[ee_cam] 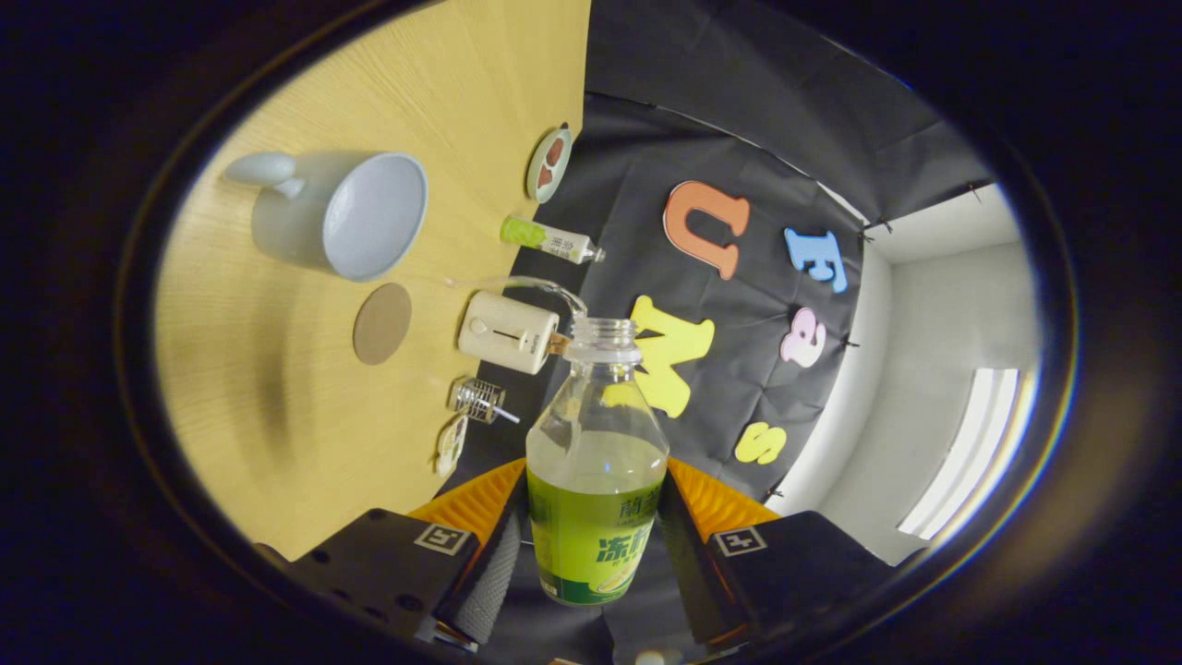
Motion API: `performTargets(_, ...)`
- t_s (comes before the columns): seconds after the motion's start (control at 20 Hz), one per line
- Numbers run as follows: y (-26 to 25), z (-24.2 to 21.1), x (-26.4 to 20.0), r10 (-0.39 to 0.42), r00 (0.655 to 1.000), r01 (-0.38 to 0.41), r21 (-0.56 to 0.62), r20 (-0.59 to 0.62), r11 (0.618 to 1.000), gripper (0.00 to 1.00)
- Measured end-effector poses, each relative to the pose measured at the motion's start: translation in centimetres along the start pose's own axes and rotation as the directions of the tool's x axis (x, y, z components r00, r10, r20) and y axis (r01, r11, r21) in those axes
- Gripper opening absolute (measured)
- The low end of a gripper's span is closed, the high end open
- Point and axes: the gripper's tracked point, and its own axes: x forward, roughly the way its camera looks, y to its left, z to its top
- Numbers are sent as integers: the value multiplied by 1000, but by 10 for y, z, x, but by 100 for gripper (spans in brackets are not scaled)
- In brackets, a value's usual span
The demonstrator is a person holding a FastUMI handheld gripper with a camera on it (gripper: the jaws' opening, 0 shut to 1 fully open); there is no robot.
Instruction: Take the bottle from table, then pour the juice into the cup, finally place the bottle on the coaster
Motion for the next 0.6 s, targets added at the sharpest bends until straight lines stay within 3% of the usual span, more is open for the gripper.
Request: performTargets(0.6, -3, -2, -1, 0, 1000, -1, -81, -12, 997, 80)
